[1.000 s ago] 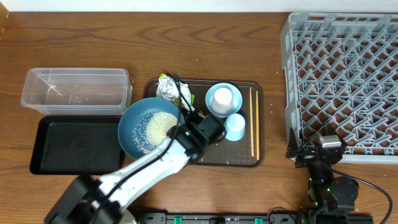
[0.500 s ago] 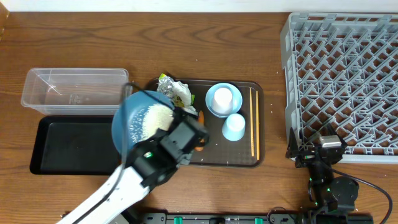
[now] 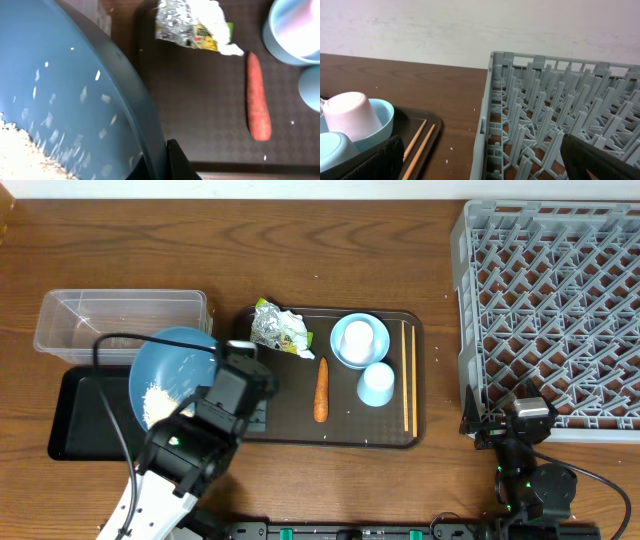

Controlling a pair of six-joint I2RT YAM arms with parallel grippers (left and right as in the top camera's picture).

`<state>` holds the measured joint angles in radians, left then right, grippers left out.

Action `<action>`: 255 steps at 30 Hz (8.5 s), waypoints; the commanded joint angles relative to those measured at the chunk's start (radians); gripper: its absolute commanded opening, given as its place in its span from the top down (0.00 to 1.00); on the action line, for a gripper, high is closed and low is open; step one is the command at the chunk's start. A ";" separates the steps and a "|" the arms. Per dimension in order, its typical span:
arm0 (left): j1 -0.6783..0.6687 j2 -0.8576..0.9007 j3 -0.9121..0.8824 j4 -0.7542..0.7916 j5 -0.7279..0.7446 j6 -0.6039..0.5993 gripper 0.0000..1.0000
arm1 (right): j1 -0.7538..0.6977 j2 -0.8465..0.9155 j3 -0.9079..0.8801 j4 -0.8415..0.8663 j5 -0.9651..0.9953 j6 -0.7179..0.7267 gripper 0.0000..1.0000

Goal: Sort waste into correct bins and load items into the dishwasher rack
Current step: 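Lift the blue bowl with the left gripper toward the black tray, then tilt the bowl with the left gripper, pouring rice onto the black tray, then carry the empty blue bowl back to the middle tray with the left gripper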

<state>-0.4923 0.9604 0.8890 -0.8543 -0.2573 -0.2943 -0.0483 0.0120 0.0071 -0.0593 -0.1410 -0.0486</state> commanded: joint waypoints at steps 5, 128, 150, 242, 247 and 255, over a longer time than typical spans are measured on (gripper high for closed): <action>0.182 -0.008 0.031 0.036 0.137 0.059 0.94 | -0.005 -0.003 -0.002 -0.004 0.002 -0.013 0.01; 1.684 0.284 0.005 0.177 1.692 -0.125 0.94 | -0.005 -0.003 -0.002 -0.004 0.002 -0.013 0.01; 1.683 0.275 0.005 0.128 1.804 0.032 0.94 | -0.005 -0.003 -0.002 -0.004 0.002 -0.013 0.01; -0.077 0.523 0.056 0.325 0.224 -0.033 0.70 | -0.005 -0.003 -0.002 -0.004 0.002 -0.013 0.01; -0.077 0.505 0.056 0.277 0.224 -0.034 0.62 | -0.005 -0.003 -0.002 -0.004 0.002 -0.013 0.01; -0.077 0.393 0.056 0.229 0.224 -0.068 0.39 | -0.005 -0.003 -0.002 -0.004 0.002 -0.013 0.01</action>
<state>-0.5713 1.4220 0.9272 -0.6090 -0.0265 -0.3389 -0.0483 0.0120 0.0071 -0.0593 -0.1410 -0.0486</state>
